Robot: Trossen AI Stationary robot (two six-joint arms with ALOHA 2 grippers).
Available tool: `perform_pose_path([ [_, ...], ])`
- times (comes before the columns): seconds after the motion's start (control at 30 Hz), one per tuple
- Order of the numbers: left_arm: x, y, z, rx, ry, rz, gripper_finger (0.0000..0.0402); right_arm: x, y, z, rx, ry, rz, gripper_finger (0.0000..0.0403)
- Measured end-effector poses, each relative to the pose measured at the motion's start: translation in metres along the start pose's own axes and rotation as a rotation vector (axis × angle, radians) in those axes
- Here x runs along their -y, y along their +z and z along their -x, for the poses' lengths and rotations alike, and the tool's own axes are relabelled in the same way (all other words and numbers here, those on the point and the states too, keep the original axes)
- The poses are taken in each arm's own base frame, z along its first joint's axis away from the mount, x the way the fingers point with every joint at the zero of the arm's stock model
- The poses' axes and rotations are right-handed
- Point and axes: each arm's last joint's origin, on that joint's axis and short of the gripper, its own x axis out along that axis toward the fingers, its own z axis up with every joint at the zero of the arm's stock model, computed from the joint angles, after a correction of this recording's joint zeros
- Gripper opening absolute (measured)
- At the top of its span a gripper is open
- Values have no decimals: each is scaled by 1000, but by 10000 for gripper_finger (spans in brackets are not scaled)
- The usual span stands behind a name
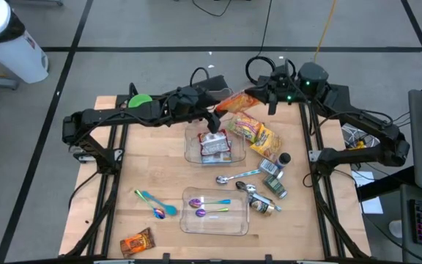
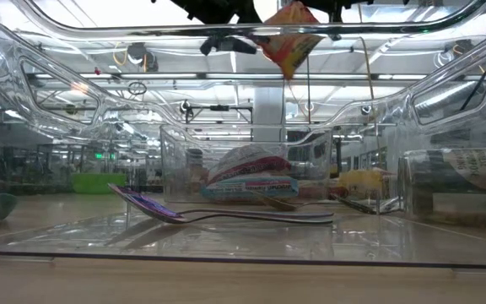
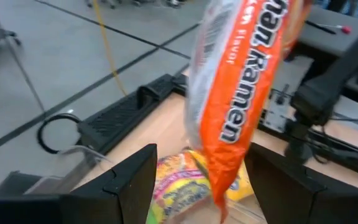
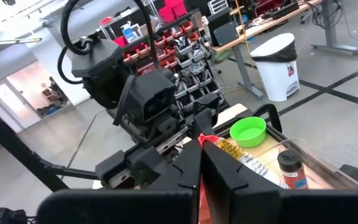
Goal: Pick & Place Food Item
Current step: Put the orange noodle pack into the middle transparent bin
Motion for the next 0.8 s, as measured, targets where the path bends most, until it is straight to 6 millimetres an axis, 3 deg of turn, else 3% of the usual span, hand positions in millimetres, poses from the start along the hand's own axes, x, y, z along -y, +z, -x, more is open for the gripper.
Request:
perform_pose_path([
  [0.17,1,-1,0,-7,-14,5,213,-2,-1,-1,-6,7,-11,0],
  [0.7,6,-2,1,-27,-104,30,15,-2,-1,-1,-7,8,-30,0],
  [0.8,7,-2,1,-32,-120,29,10,-2,-1,-1,-8,9,-31,0],
])
